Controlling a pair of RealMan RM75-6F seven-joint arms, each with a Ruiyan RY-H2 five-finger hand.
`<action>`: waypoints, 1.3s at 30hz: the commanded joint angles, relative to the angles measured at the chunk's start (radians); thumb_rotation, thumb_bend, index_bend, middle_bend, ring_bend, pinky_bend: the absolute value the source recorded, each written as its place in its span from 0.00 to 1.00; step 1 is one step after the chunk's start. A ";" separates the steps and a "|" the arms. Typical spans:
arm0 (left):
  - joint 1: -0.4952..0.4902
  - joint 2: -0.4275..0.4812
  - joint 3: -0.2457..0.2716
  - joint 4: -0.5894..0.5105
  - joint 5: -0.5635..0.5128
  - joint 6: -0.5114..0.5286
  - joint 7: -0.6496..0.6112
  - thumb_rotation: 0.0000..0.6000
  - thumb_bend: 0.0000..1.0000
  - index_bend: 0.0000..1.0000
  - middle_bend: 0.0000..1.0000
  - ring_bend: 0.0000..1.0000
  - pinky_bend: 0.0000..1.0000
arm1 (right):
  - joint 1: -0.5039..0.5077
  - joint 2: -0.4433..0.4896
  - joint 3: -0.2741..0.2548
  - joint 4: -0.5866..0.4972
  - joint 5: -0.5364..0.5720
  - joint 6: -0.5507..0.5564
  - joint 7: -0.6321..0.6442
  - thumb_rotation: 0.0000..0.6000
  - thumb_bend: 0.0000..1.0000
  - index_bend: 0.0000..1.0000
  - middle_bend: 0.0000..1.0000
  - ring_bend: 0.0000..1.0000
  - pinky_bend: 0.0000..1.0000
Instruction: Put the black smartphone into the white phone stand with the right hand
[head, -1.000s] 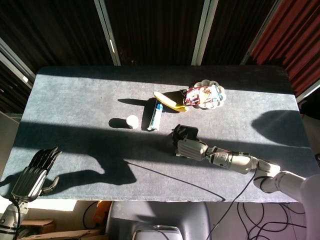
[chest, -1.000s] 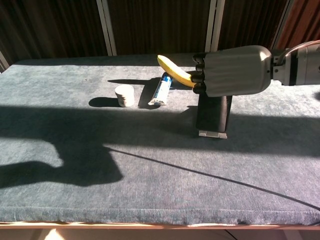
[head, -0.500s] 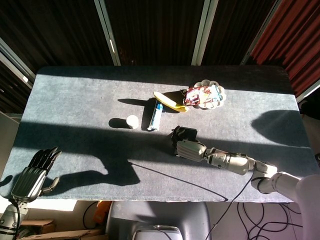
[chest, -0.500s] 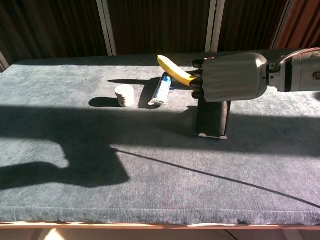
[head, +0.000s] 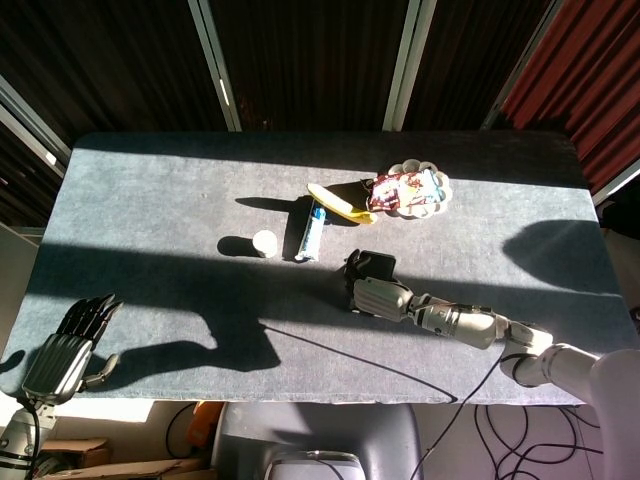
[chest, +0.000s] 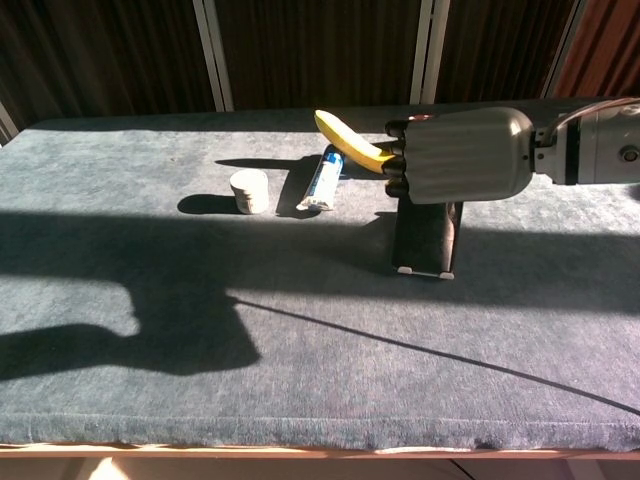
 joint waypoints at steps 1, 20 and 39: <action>0.000 0.000 0.000 0.000 0.000 0.000 0.000 1.00 0.38 0.00 0.00 0.00 0.06 | -0.001 0.003 0.001 -0.005 0.003 -0.005 -0.007 1.00 0.30 0.87 0.73 0.52 0.46; -0.001 -0.001 -0.001 0.000 -0.004 -0.005 0.003 1.00 0.38 0.00 0.00 0.00 0.06 | -0.015 0.008 0.012 -0.019 0.048 -0.049 -0.052 1.00 0.27 0.53 0.62 0.43 0.42; -0.002 -0.001 -0.001 -0.002 -0.006 -0.008 0.004 1.00 0.38 0.00 0.00 0.00 0.06 | -0.038 0.013 0.044 -0.052 0.115 -0.073 -0.115 1.00 0.24 0.01 0.38 0.24 0.30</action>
